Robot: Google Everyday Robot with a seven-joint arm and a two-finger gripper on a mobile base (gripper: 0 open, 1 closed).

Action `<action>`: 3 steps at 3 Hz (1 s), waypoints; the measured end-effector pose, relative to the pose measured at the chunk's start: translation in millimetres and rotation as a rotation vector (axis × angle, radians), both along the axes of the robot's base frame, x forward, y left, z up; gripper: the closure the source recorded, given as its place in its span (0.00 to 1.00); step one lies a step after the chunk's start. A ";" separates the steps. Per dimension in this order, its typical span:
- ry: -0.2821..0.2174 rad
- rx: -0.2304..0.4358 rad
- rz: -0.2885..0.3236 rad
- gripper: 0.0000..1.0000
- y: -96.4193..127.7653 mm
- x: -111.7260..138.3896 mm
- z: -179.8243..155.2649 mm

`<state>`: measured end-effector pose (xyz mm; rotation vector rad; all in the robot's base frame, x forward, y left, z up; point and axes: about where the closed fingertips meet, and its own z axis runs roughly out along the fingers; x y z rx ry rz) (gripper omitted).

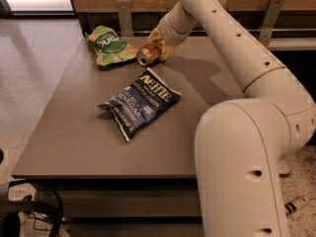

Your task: Move orange can near green rice chip bag

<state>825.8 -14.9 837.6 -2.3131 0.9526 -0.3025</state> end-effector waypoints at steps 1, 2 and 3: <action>0.006 -0.001 0.004 0.12 2.7 0.2 -4.7; 0.010 -0.001 0.006 0.00 4.2 0.3 0.9; 0.010 -0.001 0.006 0.00 4.2 0.3 1.2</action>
Offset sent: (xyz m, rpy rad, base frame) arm 0.0001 0.0015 -0.0027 -0.0004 0.0036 0.0020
